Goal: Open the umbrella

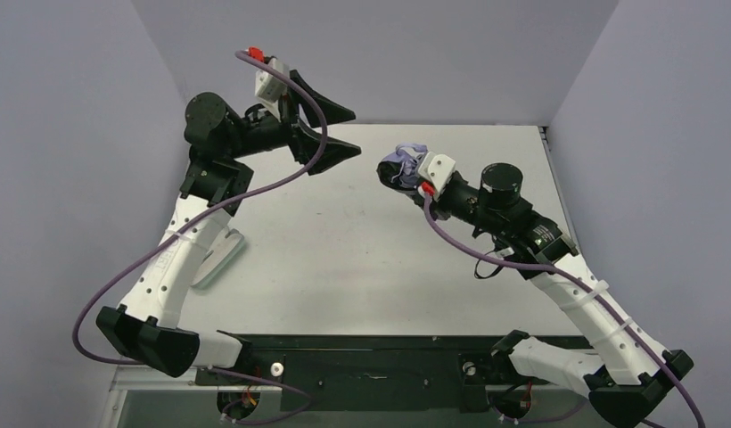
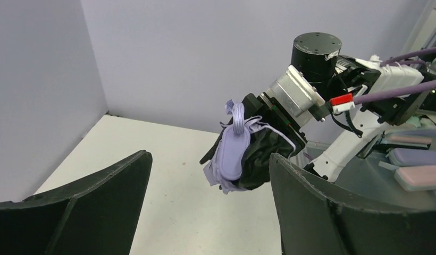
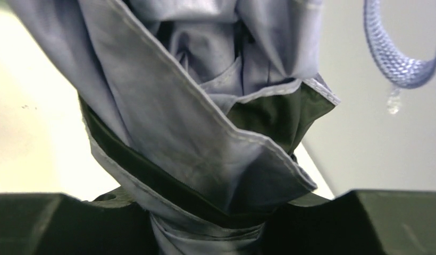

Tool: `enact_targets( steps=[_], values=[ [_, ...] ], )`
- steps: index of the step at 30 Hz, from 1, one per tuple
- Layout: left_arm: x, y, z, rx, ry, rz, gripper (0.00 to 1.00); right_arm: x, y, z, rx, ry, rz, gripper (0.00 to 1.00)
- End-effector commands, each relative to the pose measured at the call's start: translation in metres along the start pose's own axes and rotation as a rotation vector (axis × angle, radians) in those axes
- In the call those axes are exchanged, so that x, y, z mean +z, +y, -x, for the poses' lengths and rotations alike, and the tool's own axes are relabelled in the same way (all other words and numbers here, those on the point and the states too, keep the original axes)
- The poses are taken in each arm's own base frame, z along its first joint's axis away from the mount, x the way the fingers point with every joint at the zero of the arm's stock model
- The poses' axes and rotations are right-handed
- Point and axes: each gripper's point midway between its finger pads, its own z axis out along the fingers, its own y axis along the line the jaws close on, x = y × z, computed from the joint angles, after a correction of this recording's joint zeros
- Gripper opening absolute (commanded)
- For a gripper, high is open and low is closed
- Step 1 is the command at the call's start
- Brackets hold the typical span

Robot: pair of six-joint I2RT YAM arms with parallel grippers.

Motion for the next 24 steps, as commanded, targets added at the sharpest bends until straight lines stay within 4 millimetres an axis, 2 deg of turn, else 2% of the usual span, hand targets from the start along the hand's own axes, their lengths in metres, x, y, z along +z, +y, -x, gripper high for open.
enact_targets(
  steps=[1, 5, 10, 18, 24],
  values=[
    [0.019, -0.014, -0.01, 0.045, 0.04, -0.015, 0.77, -0.008, -0.011, 0.026, -0.216, -0.059, -0.084, 0.0],
    [0.035, -0.029, -0.015, 0.017, 0.048, -0.06, 0.69, -0.006, -0.001, 0.029, -0.237, -0.056, -0.073, 0.0],
    [0.041, -0.042, -0.029, -0.026, 0.073, -0.116, 0.51, -0.005, 0.004, 0.033, -0.224, -0.068, -0.064, 0.0],
    [0.042, -0.053, -0.038, -0.043, 0.089, -0.174, 0.44, 0.0, 0.005, 0.035, -0.219, -0.071, -0.057, 0.0],
    [0.042, -0.053, -0.038, -0.045, 0.089, -0.171, 0.1, 0.002, 0.006, 0.035, -0.203, -0.073, -0.054, 0.0]
  ],
)
